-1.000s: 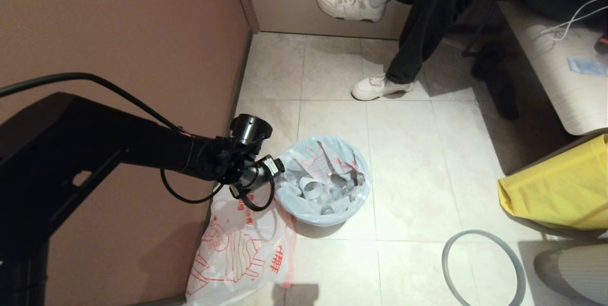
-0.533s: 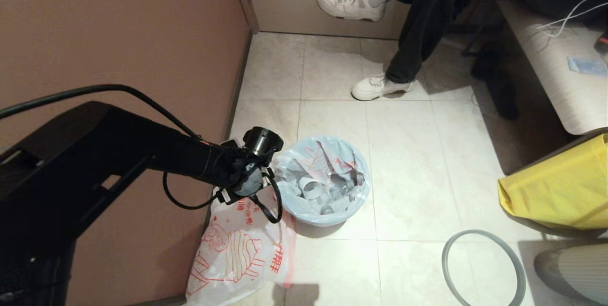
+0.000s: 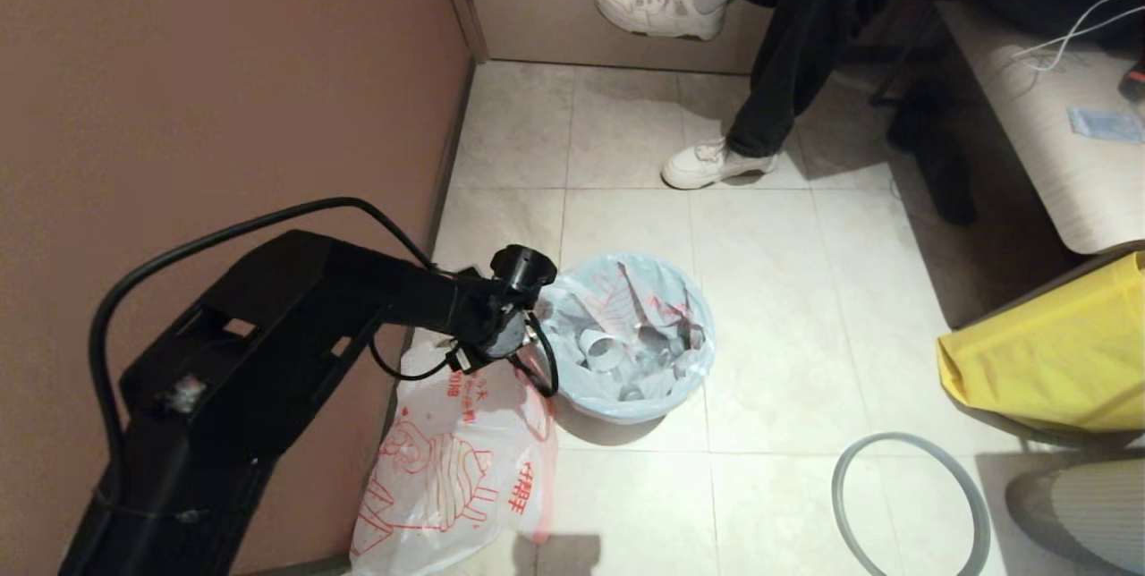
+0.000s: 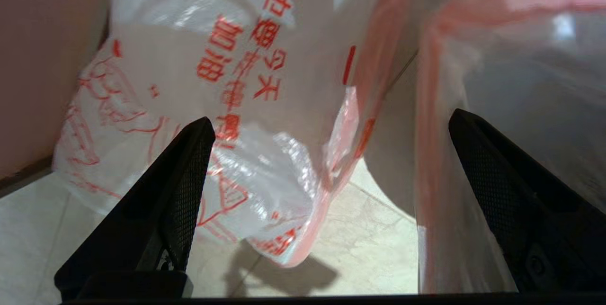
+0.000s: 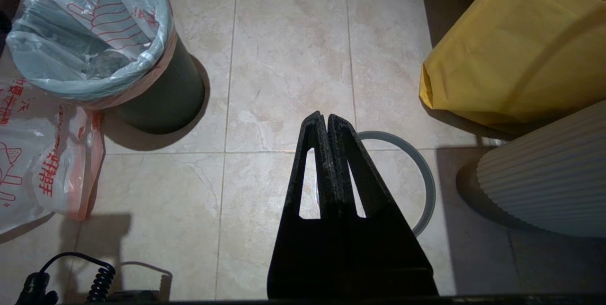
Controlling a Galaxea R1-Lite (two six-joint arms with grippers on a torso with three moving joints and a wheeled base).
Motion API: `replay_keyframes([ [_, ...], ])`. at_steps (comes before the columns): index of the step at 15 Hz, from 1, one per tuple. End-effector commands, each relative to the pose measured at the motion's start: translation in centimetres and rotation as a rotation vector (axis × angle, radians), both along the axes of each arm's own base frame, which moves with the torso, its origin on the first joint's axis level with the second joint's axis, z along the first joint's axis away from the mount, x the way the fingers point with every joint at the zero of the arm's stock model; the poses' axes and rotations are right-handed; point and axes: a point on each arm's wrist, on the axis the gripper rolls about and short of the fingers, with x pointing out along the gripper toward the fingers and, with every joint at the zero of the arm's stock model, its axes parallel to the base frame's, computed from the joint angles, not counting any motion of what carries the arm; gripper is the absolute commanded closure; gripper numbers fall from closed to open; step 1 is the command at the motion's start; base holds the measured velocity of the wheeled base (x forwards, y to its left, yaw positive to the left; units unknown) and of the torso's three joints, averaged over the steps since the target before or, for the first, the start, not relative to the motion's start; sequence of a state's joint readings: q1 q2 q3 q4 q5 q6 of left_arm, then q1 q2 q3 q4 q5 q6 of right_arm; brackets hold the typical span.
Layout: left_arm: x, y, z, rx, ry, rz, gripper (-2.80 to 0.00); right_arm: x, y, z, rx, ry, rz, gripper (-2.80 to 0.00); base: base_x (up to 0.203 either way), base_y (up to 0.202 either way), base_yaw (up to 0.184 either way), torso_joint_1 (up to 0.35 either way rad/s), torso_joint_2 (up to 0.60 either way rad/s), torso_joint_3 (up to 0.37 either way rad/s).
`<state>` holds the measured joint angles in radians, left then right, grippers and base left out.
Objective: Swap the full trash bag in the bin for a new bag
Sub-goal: Place the trash bag on the floor
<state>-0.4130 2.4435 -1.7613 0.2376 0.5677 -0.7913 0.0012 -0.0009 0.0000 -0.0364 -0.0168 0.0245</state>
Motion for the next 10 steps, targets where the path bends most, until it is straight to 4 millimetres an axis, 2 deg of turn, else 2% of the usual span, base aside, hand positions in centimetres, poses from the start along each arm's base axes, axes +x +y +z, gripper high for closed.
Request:
replay_keyframes([
  [1, 1.9, -0.1, -3.4, 0.021, 0.049, 0.018, -2.8, 0.0, 0.0, 0.0, 0.0, 0.0, 0.0, 0.0, 0.0, 0.0, 0.0, 0.0, 0.0, 0.0],
  [4, 3.3, 0.3, -6.5, 0.054, 0.082, 0.003, -2.8, 0.0, 0.0, 0.0, 0.0, 0.0, 0.0, 0.0, 0.0, 0.0, 0.0, 0.0, 0.0, 0.0],
  [7, 3.4, 0.5, -8.1, 0.07, 0.106, -0.003, -2.8, 0.0, 0.0, 0.0, 0.0, 0.0, 0.0, 0.0, 0.0, 0.0, 0.0, 0.0, 0.0, 0.0],
  [10, 3.6, 1.3, -8.5, 0.088, 0.124, 0.004, -2.8, 0.0, 0.0, 0.0, 0.0, 0.0, 0.0, 0.0, 0.0, 0.0, 0.0, 0.0, 0.0, 0.0],
])
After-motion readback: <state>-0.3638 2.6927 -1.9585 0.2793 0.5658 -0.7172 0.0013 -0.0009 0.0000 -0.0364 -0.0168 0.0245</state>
